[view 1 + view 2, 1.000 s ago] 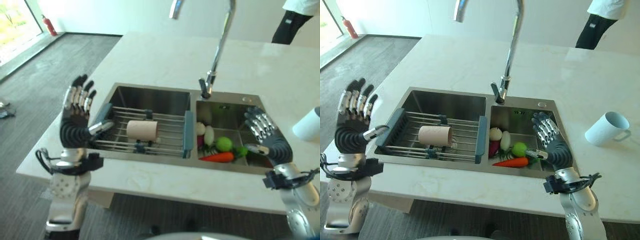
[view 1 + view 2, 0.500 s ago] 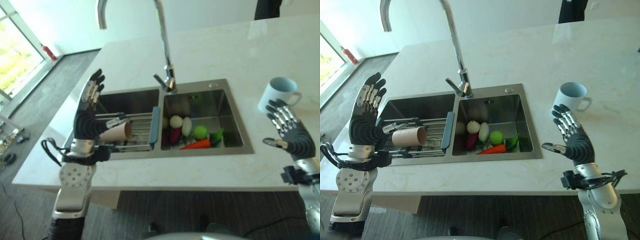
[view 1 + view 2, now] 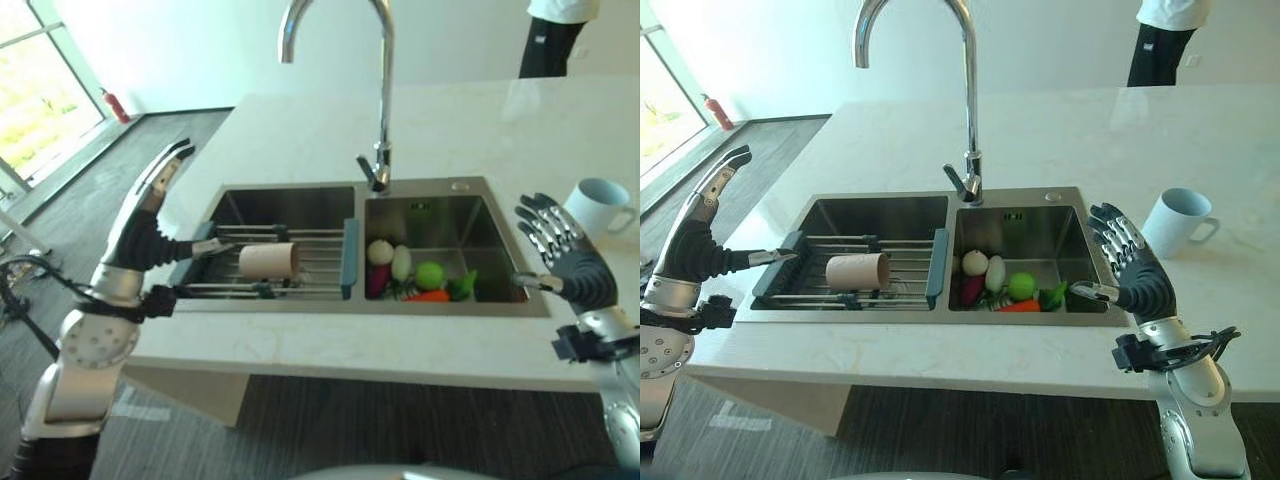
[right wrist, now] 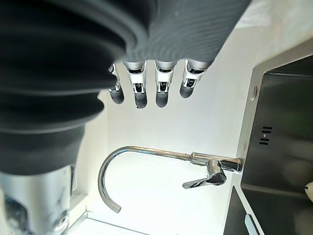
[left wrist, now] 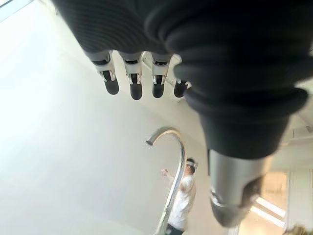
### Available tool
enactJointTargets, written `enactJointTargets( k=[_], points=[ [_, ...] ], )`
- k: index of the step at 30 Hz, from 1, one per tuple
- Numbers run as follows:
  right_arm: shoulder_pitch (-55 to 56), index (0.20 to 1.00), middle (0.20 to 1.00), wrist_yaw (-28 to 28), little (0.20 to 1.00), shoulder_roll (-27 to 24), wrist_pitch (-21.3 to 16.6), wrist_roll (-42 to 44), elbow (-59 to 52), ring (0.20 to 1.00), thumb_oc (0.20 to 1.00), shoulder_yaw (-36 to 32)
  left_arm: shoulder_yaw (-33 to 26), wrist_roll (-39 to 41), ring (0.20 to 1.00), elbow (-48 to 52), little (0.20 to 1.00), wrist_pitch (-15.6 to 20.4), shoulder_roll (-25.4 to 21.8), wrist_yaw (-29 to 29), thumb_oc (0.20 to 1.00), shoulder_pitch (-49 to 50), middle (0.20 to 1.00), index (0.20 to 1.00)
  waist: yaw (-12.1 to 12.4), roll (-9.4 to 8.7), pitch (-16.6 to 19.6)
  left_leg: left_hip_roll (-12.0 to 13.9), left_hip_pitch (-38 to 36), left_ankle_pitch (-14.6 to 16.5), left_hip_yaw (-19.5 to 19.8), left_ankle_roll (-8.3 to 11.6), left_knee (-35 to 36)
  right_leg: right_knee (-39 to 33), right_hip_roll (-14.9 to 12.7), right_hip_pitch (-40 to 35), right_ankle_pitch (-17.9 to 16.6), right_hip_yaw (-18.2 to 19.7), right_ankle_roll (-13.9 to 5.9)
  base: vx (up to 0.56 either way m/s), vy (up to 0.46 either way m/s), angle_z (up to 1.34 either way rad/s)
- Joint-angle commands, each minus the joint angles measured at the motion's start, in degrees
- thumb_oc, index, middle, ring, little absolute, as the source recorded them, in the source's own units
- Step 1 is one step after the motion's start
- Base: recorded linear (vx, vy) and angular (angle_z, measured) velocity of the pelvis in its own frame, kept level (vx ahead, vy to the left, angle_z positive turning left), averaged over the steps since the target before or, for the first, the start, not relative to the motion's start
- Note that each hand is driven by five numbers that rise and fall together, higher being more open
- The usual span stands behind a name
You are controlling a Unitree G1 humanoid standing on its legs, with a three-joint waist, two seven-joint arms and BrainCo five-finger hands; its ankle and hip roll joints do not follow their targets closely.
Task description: Place the dishes in the dishwasher.
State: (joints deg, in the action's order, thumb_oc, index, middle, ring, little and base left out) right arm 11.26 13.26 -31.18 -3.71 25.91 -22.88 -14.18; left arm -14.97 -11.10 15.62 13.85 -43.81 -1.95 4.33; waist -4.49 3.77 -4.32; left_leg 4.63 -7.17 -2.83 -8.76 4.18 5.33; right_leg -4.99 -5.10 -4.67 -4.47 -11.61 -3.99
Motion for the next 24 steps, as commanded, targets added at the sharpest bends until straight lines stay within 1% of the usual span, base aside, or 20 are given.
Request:
enactJointTargets(
  k=[1, 3, 4, 7, 9, 11, 12, 13, 16, 17, 18, 19, 21, 24],
  points=[
    [-6.1, 1.000, 1.000, 0.7, 1.000, -1.9, -0.9, 1.2, 0.5, 1.000, 1.000, -0.2, 1.2, -4.9, 1.000, -3.1, 1.000, -3.9, -5.4, 2.6, 1.000, -3.9, 1.000, 1.000, -0.1, -1.86, 0.7, 2.9, -0.6, 5.1, -0.8, 1.31, -0.3, 0.1, -3.4, -3.3, 5.5, 2.1, -5.92, 0.00, 0.058, -0.02],
    [-6.9, 1.000, 1.000, 0.7, 1.000, -2.4, -0.7, 1.5, 0.8, 1.000, 1.000, 0.2, 2.4, -5.6, 1.000, -4.4, 1.000, -5.0, -6.6, 3.8, 1.000, -5.1, 1.000, 1.000, -0.3, -1.75, 0.8, 2.8, -0.6, 5.2, -1.0, 1.21, -0.3, 0.1, -3.6, -3.3, 5.4, 2.2, -6.06, 0.00, 0.055, -0.05],
    [-7.6, 1.000, 1.000, 0.8, 1.000, -3.0, -0.5, 1.7, 1.1, 1.000, 1.000, 0.6, 3.8, -5.3, 1.000, -5.8, 1.000, -6.7, -7.5, 5.5, 1.000, -6.7, 1.000, 1.000, -0.6, -1.62, 0.9, 2.8, -0.7, 5.2, -1.1, 1.12, -0.3, 0.2, -3.6, -3.2, 5.3, 2.3, -6.17, 0.00, 0.049, -0.12],
    [-8.5, 1.000, 1.000, 1.2, 1.000, -3.3, -0.6, 1.5, 2.1, 1.000, 1.000, 1.5, 6.3, -4.8, 1.000, -8.8, 1.000, -9.4, -8.6, 8.9, 1.000, -9.9, 1.000, 1.000, -1.0, -1.34, 1.2, 2.7, -0.9, 5.3, -1.4, 1.05, -0.3, 0.2, -3.7, -3.2, 5.2, 2.3, -6.35, 0.00, 0.042, -0.14],
    [-8.9, 1.000, 1.000, 1.6, 1.000, -3.7, -0.7, 1.7, 2.6, 1.000, 1.000, 1.9, 8.2, -5.1, 1.000, -11.7, 1.000, -10.0, -9.6, 9.6, 1.000, -11.8, 1.000, 1.000, -1.4, -1.20, 1.3, 2.7, -1.0, 5.4, -1.7, 1.02, -0.3, 0.2, -3.8, -3.2, 5.1, 2.4, -6.47, 0.01, 0.039, -0.04],
    [-9.7, 1.000, 1.000, 1.6, 1.000, -4.7, -0.5, 1.9, 3.1, 1.000, 1.000, 2.3, 10.5, -4.4, 1.000, -15.3, 1.000, -11.4, -10.9, 11.3, 1.000, -14.4, 1.000, 1.000, -1.9, -0.93, 1.5, 2.7, -1.2, 5.4, -2.0, 0.98, -0.3, 0.2, -3.7, -3.2, 5.1, 2.7, -6.54, 0.01, 0.058, -0.05],
    [-10.3, 1.000, 1.000, 2.0, 1.000, -5.5, -0.7, 2.3, 3.8, 1.000, 1.000, 2.5, 12.9, -4.1, 1.000, -19.6, 1.000, -12.0, -11.8, 12.0, 1.000, -16.7, 1.000, 1.000, -2.4, -0.76, 1.6, 2.6, -1.3, 5.4, -2.3, 0.96, -0.3, 0.2, -3.7, -3.1, 5.0, 2.9, -6.61, 0.01, 0.053, -0.07],
    [-10.3, 1.000, 1.000, 2.0, 1.000, -5.5, -0.7, 2.4, 3.9, 1.000, 1.000, 2.5, 13.1, -4.1, 1.000, -20.0, 1.000, -12.0, -11.8, 12.1, 1.000, -17.1, 1.000, 1.000, -2.4, -0.76, 1.6, 2.6, -1.3, 5.4, -2.3, 0.95, -0.3, 0.2, -3.7, -3.1, 5.0, 3.0, -6.62, 0.01, 0.051, -0.08],
    [-11.3, 1.000, 1.000, 2.9, 1.000, -6.6, -0.6, 3.0, 4.8, 1.000, 1.000, 2.9, 16.0, -3.8, 1.000, -26.4, 1.000, -11.6, -12.4, 12.4, 1.000, -20.0, 1.000, 1.000, -3.2, -0.62, 1.8, 2.7, -1.7, 5.4, -2.9, 0.96, -0.3, 0.2, -3.6, -3.1, 5.0, 3.5, -6.69, 0.01, 0.042, -0.20],
    [-11.7, 1.000, 1.000, 3.3, 1.000, -7.2, -0.3, 3.3, 5.0, 1.000, 1.000, 3.2, 18.0, -3.8, 1.000, -29.9, 1.000, -11.6, -12.4, 12.3, 1.000, -22.0, 1.000, 1.000, -3.7, -0.55, 1.8, 2.8, -1.9, 5.3, -3.3, 0.94, -0.3, 0.2, -3.5, -3.1, 4.9, 3.9, -6.72, 0.03, 0.060, -0.19],
    [-12.0, 1.000, 1.000, 3.7, 1.000, -7.4, -0.5, 3.3, 5.3, 1.000, 1.000, 3.4, 19.1, -3.6, 1.000, -32.0, 1.000, -11.9, -12.3, 12.1, 1.000, -23.3, 1.000, 1.000, -4.1, -0.49, 1.8, 2.8, -2.1, 5.4, -3.6, 0.88, -0.3, 0.3, -3.5, -3.1, 5.0, 4.2, -6.74, 0.04, 0.079, -0.13],
    [-12.6, 1.000, 1.000, 4.1, 1.000, -7.4, -0.7, 2.9, 5.8, 1.000, 1.000, 3.9, 21.2, -2.7, 1.000, -36.9, 1.000, -13.2, -10.8, 12.2, 1.000, -25.7, 1.000, 1.000, -4.7, -0.50, 1.9, 2.8, -2.3, 5.5, -4.1, 0.79, -0.3, 0.2, -3.4, -3.2, 5.0, 4.7, -6.81, 0.02, 0.052, -0.26],
    [-12.7, 1.000, 1.000, 4.3, 1.000, -7.3, -1.1, 2.9, 6.2, 1.000, 1.000, 3.9, 22.4, -3.6, 1.000, -39.1, 1.000, -13.4, -10.4, 12.2, 1.000, -26.8, 1.000, 1.000, -4.9, -0.47, 1.8, 2.8, -2.5, 5.5, -4.3, 0.76, -0.3, 0.2, -3.4, -3.2, 5.0, 4.9, -6.86, 0.02, 0.025, -0.21],
    [-13.1, 1.000, 1.000, 4.4, 1.000, -7.6, -0.7, 3.1, 6.2, 1.000, 1.000, 4.0, 23.6, -3.8, 1.000, -41.8, 1.000, -14.0, -9.7, 12.6, 1.000, -27.9, 1.000, 1.000, -5.4, -0.42, 1.9, 2.7, -2.7, 5.5, -4.7, 0.65, -0.3, 0.3, -3.3, -3.2, 4.9, 5.4, -6.90, 0.02, 0.012, -0.02]
  ],
)
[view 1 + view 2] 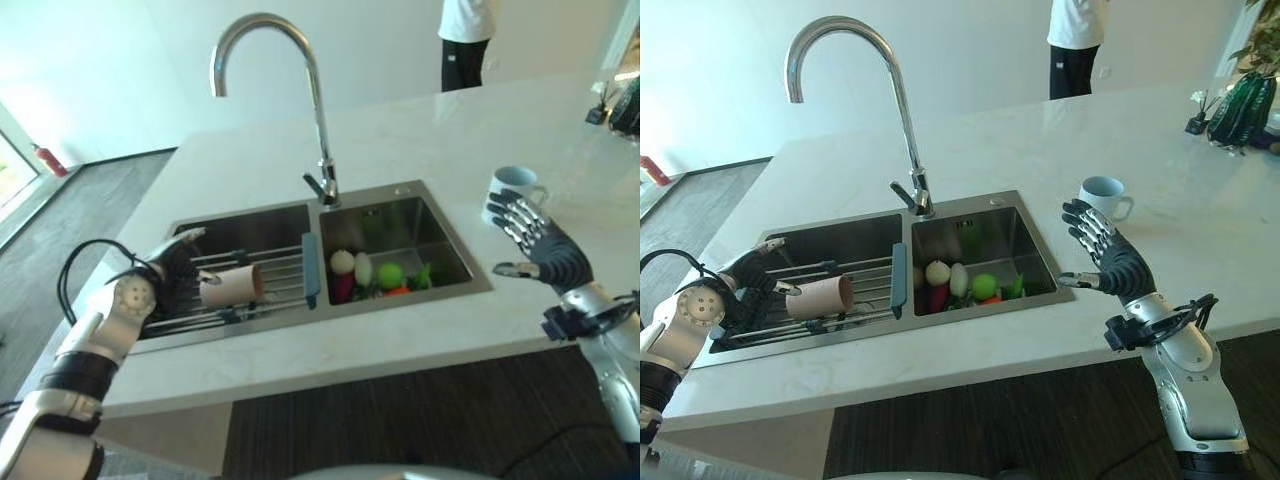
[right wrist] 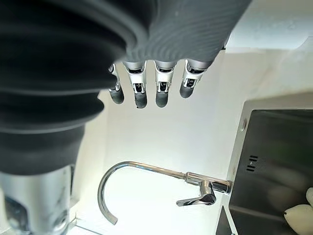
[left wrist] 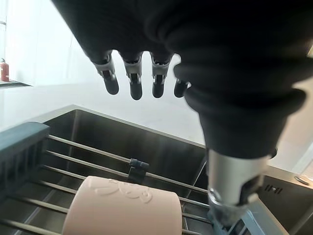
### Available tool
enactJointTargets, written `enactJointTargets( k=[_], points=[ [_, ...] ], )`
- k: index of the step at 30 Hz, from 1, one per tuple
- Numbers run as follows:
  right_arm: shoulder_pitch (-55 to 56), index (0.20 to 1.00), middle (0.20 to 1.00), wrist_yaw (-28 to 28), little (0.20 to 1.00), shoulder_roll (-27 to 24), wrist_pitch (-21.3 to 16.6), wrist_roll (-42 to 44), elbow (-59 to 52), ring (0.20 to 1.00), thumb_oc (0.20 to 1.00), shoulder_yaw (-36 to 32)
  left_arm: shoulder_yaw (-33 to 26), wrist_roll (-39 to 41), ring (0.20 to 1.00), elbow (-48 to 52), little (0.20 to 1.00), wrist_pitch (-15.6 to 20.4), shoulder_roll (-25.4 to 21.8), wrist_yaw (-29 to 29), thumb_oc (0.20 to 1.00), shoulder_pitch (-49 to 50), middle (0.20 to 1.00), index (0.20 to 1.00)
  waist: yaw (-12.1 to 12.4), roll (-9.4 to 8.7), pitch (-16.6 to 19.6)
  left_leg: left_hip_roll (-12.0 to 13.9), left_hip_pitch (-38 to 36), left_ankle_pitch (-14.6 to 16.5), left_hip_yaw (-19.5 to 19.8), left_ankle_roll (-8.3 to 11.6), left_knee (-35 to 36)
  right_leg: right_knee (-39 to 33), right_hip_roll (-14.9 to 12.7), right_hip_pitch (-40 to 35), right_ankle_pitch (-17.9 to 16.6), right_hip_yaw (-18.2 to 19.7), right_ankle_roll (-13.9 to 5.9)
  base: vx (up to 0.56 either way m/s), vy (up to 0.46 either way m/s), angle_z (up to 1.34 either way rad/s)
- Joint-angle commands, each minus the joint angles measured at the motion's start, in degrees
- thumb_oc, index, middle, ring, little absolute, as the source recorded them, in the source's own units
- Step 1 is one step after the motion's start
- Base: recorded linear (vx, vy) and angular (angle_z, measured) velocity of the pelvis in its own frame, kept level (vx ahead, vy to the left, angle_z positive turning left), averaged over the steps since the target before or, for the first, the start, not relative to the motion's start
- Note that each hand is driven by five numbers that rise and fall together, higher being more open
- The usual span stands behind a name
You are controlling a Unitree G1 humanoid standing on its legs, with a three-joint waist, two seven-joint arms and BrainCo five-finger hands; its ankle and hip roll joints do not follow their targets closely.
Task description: Place the dishes in the dishwasher.
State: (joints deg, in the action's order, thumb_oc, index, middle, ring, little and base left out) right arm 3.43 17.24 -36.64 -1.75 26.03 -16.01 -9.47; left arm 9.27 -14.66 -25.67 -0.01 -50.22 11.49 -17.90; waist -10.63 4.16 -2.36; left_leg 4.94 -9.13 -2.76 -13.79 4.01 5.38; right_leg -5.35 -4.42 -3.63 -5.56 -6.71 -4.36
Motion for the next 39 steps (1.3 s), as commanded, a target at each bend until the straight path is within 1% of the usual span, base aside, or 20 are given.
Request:
enactJointTargets(
  k=[1, 5, 8, 10, 13, 19, 29, 39],
  points=[
    [-5.4, 1.000, 1.000, 0.6, 1.000, -2.2, -2.5, 3.1, -0.6, 1.000, 1.000, -0.7, -0.2, -0.2, 1.000, -1.2, 1.000, -0.2, -3.1, -0.9, 1.000, -6.0, 1.000, 1.000, 0.6, -0.78, 0.0, 2.4, -0.8, 5.4, 0.2, 0.79, -0.4, 0.7, -4.0, -4.3, 6.0, 0.6, -6.53, 0.02, 0.020, -0.06],
    [-5.6, 1.000, 1.000, 0.6, 1.000, -2.1, -2.6, 2.6, -0.2, 1.000, 1.000, -0.3, 1.4, -1.4, 1.000, -3.9, 1.000, -0.6, -2.2, -0.9, 1.000, -7.6, 1.000, 1.000, 0.2, -0.66, -0.2, 2.4, -1.0, 5.4, -0.2, 0.68, -0.4, 0.7, -4.0, -4.3, 6.0, 0.9, -6.57, 0.02, 0.014, -0.07],
    [-5.6, 1.000, 1.000, 0.7, 1.000, -1.8, -2.6, 3.2, 0.0, 1.000, 1.000, -0.2, 2.3, -2.1, 1.000, -6.2, 1.000, -0.4, -1.9, 0.1, 1.000, -8.4, 1.000, 1.000, -0.2, -0.74, -0.1, 2.3, -1.3, 5.6, -0.5, 0.55, -0.4, 0.6, -4.0, -4.4, 6.0, 1.3, -6.68, 0.03, -0.006, -0.09],
    [-5.3, 1.000, 1.000, 1.3, 1.000, -1.5, -2.8, 3.3, 0.3, 1.000, 1.000, -0.5, 2.5, -2.1, 1.000, -7.6, 1.000, -0.7, -1.4, 1.0, 1.000, -8.5, 1.000, 1.000, -0.6, -0.73, -0.1, 2.3, -1.4, 5.6, -0.9, 0.51, -0.4, 0.7, -4.0, -4.2, 5.9, 1.6, -6.72, 0.02, 0.002, -0.07],
    [-5.1, 1.000, 1.000, 1.5, 1.000, -1.8, -2.6, 3.4, 0.1, 1.000, 1.000, -0.8, 2.4, -3.7, 1.000, -10.8, 1.000, -0.2, -1.3, 1.4, 1.000, -8.1, 1.000, 1.000, -1.2, -0.68, -0.1, 2.3, -1.7, 5.7, -1.6, 0.42, -0.4, 0.6, -4.0, -4.1, 5.7, 2.1, -6.86, 0.01, 0.005, -0.11],
    [-4.6, 1.000, 1.000, 2.4, 1.000, -1.6, -2.7, 3.2, -0.1, 1.000, 1.000, -1.3, 1.2, -5.6, 1.000, -14.8, 1.000, 1.2, -1.8, 0.4, 1.000, -7.2, 1.000, 1.000, -1.8, -0.46, -0.1, 2.2, -2.0, 5.7, -2.4, 0.29, -0.4, 0.5, -4.1, -3.9, 5.4, 2.4, -7.05, 0.00, 0.011, -0.06],
    [-4.0, 1.000, 1.000, 2.1, 1.000, -1.8, -1.7, 2.8, -0.7, 1.000, 1.000, -1.9, 0.2, -7.0, 1.000, -18.2, 1.000, 1.6, -1.4, -2.1, 1.000, -7.0, 1.000, 1.000, -2.3, -0.54, -0.3, 1.6, -2.1, 6.0, -3.0, 0.03, -0.4, 0.5, -4.7, -3.6, 4.8, 2.5, -7.58, 0.01, 0.028, -0.03],
    [-3.0, 1.000, 1.000, 3.2, 1.000, -1.9, -1.3, 2.4, -1.2, 1.000, 1.000, -2.8, -0.7, -8.2, 1.000, -20.6, 1.000, 2.2, -2.0, -2.7, 1.000, -6.7, 1.000, 1.000, -2.9, -0.90, -0.4, 0.7, -2.5, 6.5, -4.1, -0.64, -0.4, 0.6, -5.5, -3.2, 4.2, 3.0, -8.26, 0.04, 0.047, -0.05]
  ],
)
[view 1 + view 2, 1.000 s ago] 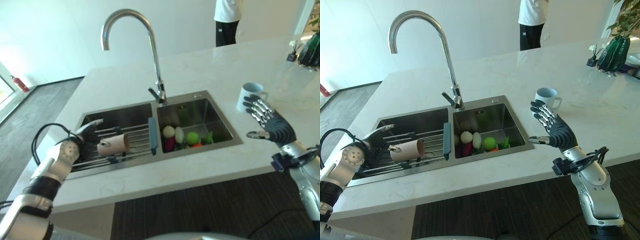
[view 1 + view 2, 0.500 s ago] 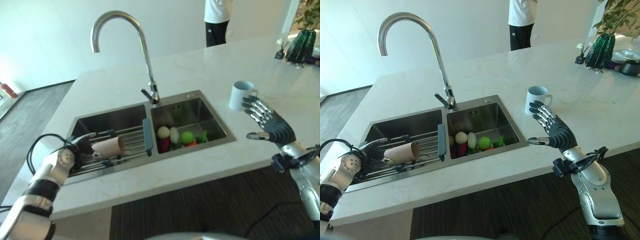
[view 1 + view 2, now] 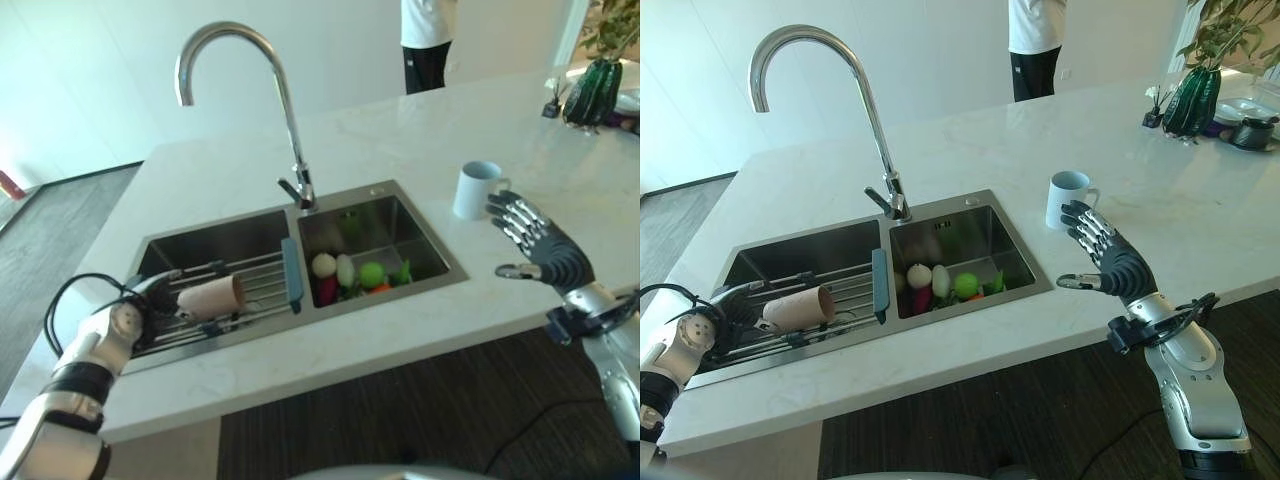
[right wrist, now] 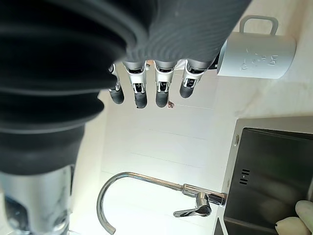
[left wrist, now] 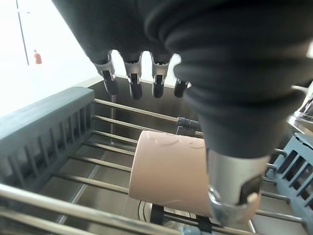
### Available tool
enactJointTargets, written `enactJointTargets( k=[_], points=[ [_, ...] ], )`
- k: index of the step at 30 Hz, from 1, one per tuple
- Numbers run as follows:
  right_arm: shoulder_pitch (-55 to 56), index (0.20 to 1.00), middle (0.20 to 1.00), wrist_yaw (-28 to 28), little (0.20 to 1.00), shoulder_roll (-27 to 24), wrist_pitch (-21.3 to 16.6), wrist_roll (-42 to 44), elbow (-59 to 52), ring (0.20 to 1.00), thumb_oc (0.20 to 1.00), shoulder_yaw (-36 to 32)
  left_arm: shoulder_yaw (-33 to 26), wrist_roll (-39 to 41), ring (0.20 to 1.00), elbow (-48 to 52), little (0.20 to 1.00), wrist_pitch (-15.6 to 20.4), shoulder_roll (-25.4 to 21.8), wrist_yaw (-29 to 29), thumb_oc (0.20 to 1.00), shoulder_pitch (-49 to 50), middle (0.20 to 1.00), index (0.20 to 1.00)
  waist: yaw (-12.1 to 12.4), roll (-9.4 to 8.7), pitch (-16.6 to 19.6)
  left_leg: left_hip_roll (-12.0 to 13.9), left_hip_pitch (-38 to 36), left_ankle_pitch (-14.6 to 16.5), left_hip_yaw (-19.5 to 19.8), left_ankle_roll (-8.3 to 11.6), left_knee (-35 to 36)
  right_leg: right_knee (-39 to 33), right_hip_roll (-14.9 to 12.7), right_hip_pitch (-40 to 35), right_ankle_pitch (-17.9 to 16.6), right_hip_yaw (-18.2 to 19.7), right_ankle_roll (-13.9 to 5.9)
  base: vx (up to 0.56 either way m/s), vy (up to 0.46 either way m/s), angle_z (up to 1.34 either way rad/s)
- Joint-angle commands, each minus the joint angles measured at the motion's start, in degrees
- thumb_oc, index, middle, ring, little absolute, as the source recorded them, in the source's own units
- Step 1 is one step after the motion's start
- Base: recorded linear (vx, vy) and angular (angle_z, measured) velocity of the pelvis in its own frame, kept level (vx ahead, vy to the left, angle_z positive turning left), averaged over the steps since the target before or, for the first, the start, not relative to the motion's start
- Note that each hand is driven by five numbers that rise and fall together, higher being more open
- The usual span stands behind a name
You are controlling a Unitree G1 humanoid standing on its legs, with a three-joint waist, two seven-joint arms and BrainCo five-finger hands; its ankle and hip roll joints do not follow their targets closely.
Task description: Place the dishes in the dishwasher.
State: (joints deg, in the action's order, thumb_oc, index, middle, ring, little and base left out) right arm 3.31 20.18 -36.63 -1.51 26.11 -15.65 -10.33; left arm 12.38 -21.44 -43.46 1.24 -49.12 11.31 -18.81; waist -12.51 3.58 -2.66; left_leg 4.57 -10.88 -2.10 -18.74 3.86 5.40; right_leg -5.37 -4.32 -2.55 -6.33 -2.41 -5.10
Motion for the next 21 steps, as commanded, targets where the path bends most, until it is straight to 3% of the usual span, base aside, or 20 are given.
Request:
enactJointTargets(
  k=[1, 21],
  points=[
    [-2.8, 1.000, 1.000, 0.3, 1.000, -1.9, -1.5, 2.3, -1.6, 1.000, 1.000, -2.0, -3.9, -1.6, 1.000, -2.8, 1.000, 1.0, -3.1, -2.5, 1.000, -5.9, 1.000, 1.000, -1.1, -0.37, -0.2, 1.0, -0.8, 5.8, 0.9, -0.54, -0.4, 0.7, -5.6, -4.2, 4.9, -1.3, -7.55, 0.03, 0.036, -0.18],
    [-1.0, 1.000, 1.000, 2.4, 1.000, -2.9, -1.7, 2.0, -2.4, 1.000, 1.000, -3.7, -3.5, -5.1, 1.000, -5.8, 1.000, 0.7, -3.4, -0.6, 1.000, -4.6, 1.000, 1.000, -2.7, -0.80, -0.4, 0.3, -1.7, 6.4, -1.5, -1.25, -0.4, 0.7, -5.6, -3.5, 4.1, 0.0, -8.05, 0.03, 0.016, -0.06]
  ],
)
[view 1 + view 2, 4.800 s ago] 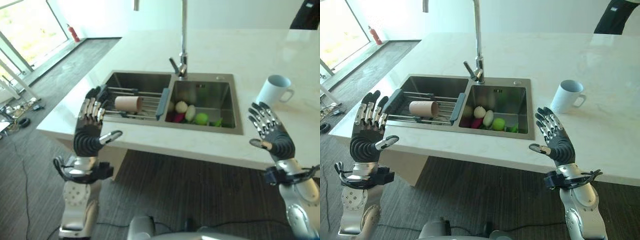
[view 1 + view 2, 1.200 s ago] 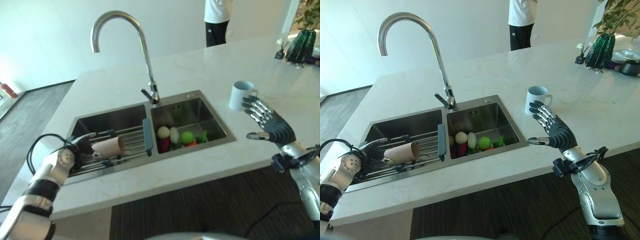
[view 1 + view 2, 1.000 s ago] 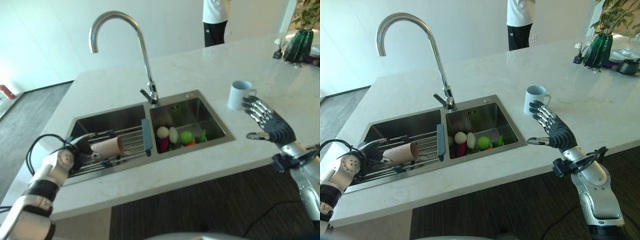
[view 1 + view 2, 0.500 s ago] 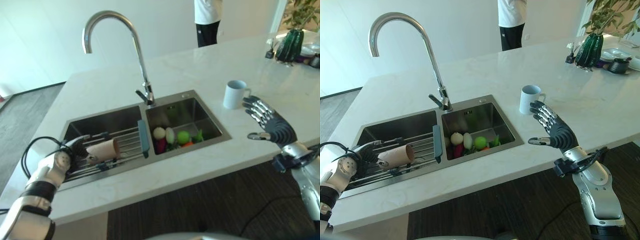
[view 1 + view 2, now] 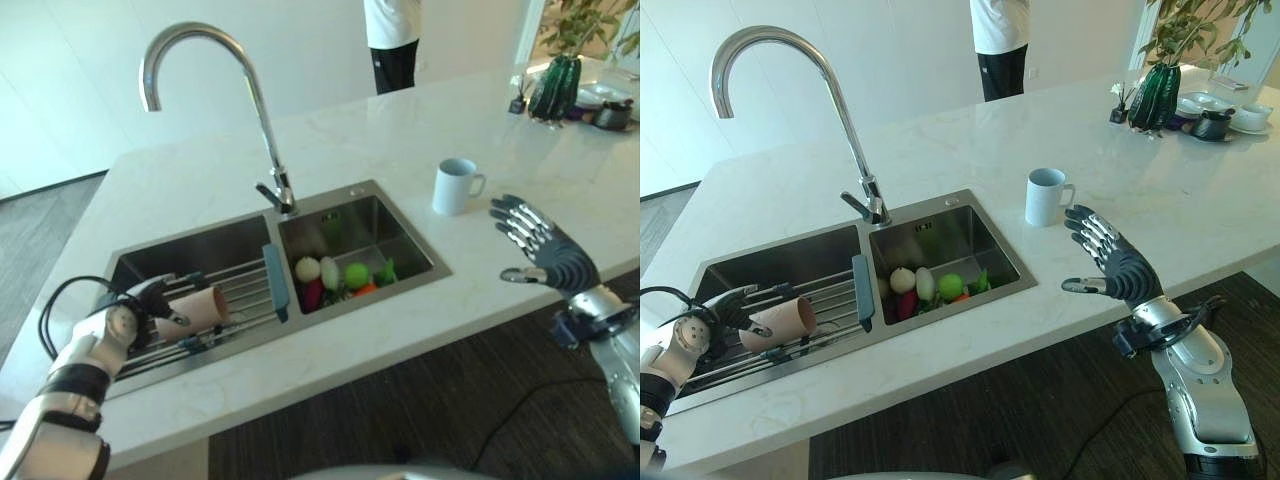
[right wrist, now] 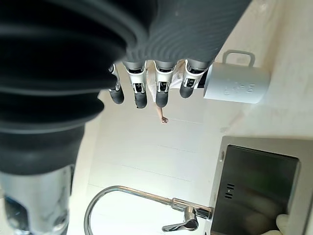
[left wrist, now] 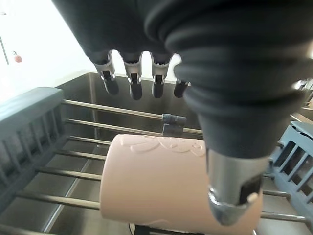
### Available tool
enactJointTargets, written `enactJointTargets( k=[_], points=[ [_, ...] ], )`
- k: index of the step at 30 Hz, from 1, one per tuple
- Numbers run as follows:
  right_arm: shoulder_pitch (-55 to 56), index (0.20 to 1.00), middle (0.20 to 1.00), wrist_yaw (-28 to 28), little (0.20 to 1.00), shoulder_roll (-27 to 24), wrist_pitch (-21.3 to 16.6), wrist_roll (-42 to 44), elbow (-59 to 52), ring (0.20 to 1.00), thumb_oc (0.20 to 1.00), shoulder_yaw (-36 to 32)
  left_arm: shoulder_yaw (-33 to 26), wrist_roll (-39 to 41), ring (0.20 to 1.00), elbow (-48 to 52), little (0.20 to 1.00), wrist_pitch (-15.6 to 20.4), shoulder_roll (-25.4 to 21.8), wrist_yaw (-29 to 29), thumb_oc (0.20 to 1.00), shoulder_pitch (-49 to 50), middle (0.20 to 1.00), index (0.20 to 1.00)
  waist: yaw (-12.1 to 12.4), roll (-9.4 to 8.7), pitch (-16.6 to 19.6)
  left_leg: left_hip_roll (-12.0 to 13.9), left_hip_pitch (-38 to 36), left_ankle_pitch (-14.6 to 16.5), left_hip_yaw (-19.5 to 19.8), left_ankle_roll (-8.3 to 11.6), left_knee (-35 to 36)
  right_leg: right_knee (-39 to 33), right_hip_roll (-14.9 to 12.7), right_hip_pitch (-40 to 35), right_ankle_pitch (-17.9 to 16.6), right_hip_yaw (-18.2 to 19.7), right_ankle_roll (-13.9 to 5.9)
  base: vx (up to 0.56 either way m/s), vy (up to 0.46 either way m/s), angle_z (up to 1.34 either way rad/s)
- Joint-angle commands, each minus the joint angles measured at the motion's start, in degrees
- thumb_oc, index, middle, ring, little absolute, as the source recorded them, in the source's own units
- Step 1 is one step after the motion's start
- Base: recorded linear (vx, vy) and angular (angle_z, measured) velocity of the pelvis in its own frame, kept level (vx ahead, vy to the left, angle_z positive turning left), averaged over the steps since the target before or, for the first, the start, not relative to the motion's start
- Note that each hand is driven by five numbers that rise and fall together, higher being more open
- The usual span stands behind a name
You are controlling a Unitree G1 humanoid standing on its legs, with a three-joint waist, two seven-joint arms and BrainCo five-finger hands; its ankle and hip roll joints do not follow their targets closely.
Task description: Place the dishes in the dishwasher.
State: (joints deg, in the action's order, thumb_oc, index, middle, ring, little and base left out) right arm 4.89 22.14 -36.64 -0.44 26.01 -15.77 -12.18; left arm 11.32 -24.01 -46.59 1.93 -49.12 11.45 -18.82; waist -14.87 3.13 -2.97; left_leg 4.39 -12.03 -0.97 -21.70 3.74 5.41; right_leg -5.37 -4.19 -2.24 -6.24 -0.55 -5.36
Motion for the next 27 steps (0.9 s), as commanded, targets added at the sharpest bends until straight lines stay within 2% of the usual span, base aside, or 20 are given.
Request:
enactJointTargets(
  k=[1, 27],
  points=[
    [-2.5, 1.000, 1.000, 0.4, 1.000, -2.9, -2.7, 2.1, -2.4, 1.000, 1.000, -1.8, -2.3, -2.6, 1.000, -2.7, 1.000, -0.1, -3.4, -0.7, 1.000, -4.5, 1.000, 1.000, -0.3, -0.37, -0.1, 0.4, -0.5, 5.3, 1.4, -1.18, -0.4, 0.8, -5.7, -3.7, 4.1, -1.8, -7.78, 0.01, -0.001, -0.05],
    [-1.9, 1.000, 1.000, 1.7, 1.000, -4.2, -1.8, 2.0, -3.3, 1.000, 1.000, -2.9, -1.7, -3.7, 1.000, -6.8, 1.000, -0.6, -0.8, 0.4, 1.000, -2.4, 1.000, 1.000, -1.4, -0.31, -0.2, 0.0, -1.0, 5.7, 0.9, -1.44, -0.4, 0.9, -5.5, -3.6, 4.1, -1.1, -7.78, 0.00, 0.001, -0.01]
  ],
)
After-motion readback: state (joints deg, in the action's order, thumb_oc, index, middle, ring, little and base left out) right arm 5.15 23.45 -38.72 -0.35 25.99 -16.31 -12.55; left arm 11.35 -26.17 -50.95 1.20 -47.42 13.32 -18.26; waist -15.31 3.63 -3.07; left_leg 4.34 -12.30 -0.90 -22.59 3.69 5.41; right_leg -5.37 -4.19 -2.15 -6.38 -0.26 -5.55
